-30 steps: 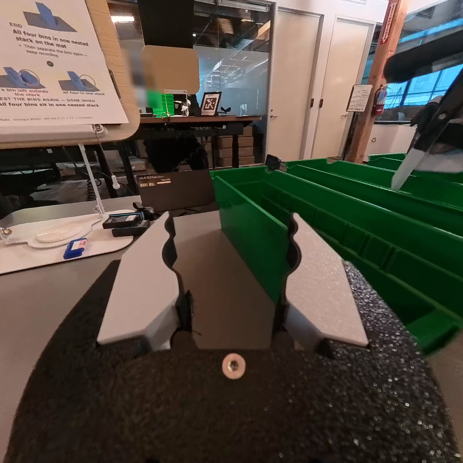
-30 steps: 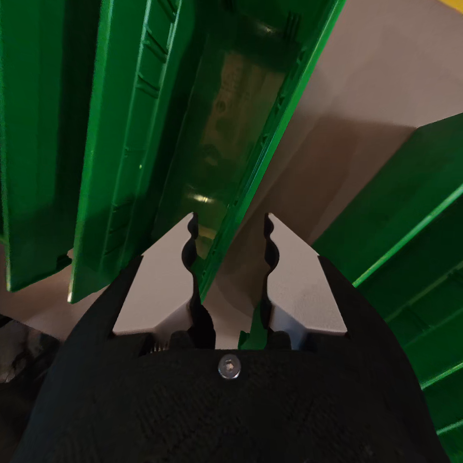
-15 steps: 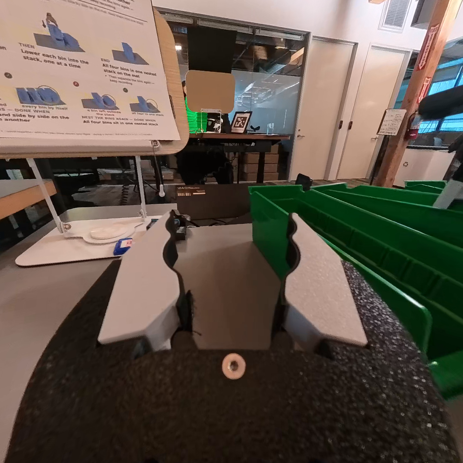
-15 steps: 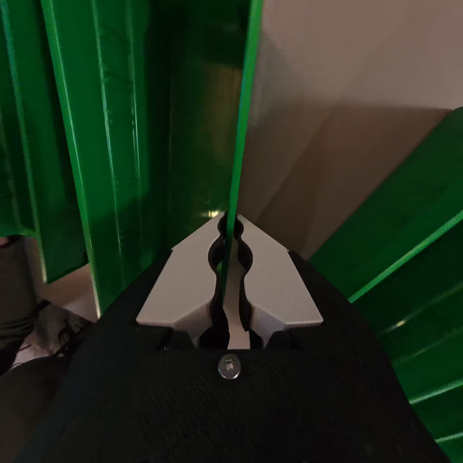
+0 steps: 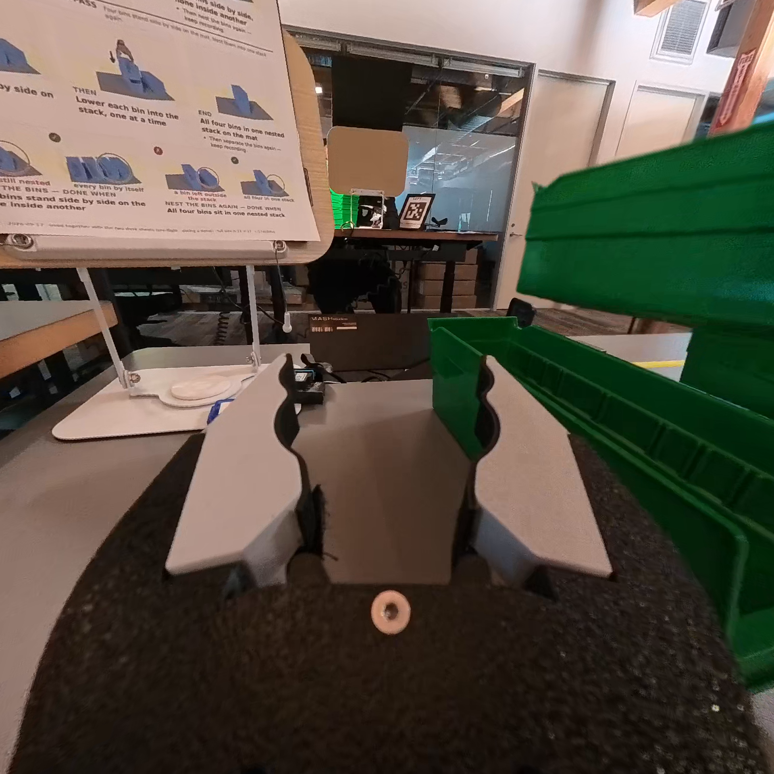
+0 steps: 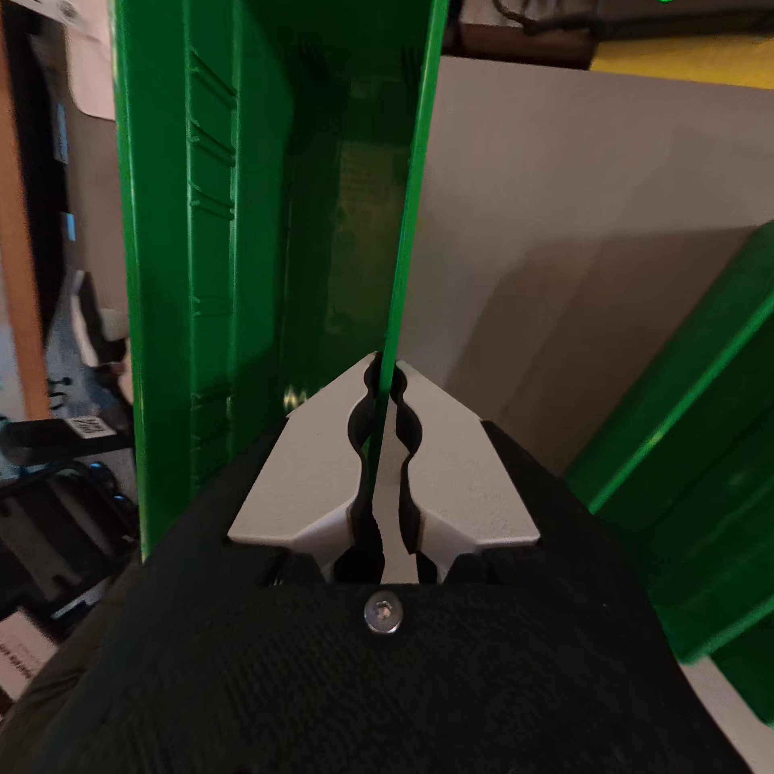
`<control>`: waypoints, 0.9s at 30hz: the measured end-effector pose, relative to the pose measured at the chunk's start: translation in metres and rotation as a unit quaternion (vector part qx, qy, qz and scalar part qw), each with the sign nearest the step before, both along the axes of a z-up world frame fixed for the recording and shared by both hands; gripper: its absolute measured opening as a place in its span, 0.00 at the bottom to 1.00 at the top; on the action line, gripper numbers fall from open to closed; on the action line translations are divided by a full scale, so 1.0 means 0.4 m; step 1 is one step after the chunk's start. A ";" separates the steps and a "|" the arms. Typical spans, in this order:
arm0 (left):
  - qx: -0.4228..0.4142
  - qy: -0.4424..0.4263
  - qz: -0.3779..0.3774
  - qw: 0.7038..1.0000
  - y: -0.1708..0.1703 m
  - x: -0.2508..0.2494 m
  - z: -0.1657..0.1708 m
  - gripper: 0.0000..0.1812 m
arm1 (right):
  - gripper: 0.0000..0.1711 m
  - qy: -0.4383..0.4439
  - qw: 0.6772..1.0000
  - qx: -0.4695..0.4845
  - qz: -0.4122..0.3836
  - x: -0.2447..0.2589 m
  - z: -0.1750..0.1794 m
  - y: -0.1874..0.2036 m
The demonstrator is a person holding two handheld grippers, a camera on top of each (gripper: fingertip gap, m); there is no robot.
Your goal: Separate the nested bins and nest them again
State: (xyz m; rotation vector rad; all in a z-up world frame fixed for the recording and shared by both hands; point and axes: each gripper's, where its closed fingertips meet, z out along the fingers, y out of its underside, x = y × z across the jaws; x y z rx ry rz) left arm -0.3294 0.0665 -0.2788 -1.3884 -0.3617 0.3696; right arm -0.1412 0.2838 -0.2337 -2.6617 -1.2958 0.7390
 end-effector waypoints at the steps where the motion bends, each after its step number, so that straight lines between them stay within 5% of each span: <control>1: -0.001 0.001 0.000 1.000 0.000 0.001 -0.001 0.46 | 0.00 0.009 1.000 -0.006 -0.003 -0.017 0.012 -0.019; 12: -0.006 -0.002 0.003 1.000 0.002 -0.003 -0.010 0.46 | 0.00 0.017 0.999 -0.016 -0.034 -0.156 -0.005 -0.195; 27: -0.005 -0.001 0.003 1.000 0.001 -0.003 -0.006 0.46 | 0.00 -0.002 0.997 0.030 -0.071 -0.180 -0.078 -0.233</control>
